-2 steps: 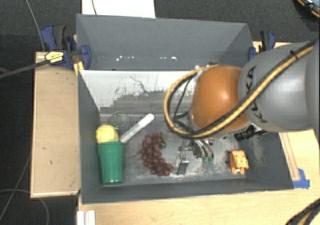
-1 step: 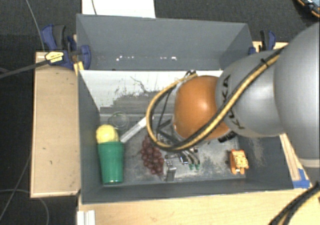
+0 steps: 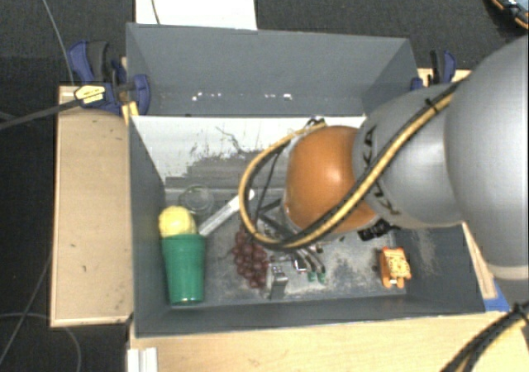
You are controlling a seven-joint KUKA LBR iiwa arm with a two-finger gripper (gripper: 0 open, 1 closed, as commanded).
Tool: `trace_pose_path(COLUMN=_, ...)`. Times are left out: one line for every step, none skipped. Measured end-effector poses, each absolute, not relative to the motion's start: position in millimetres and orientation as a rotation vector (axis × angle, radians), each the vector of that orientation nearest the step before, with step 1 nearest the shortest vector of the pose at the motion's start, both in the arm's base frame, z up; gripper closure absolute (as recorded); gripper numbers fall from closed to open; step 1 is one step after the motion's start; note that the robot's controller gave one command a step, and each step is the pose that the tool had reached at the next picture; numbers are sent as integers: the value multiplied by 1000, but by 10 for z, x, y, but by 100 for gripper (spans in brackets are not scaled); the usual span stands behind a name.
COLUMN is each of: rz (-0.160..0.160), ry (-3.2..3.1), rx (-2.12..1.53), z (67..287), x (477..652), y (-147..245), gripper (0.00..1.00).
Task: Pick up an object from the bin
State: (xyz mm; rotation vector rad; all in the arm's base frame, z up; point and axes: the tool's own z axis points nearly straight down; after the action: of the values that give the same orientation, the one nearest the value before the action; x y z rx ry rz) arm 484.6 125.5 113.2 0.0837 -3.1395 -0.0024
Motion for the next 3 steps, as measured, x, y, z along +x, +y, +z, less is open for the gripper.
trace_pose_path(rz=-5, ry=-3140, rx=-2, z=1042, x=4923, y=1102, gripper=0)
trace_pose_path(rz=2, ry=-3131, rx=88, z=1222, x=5001, y=1067, gripper=0)
trace_pose_path(rz=3, ry=-3125, rx=155, z=826, x=4919, y=561, gripper=0)
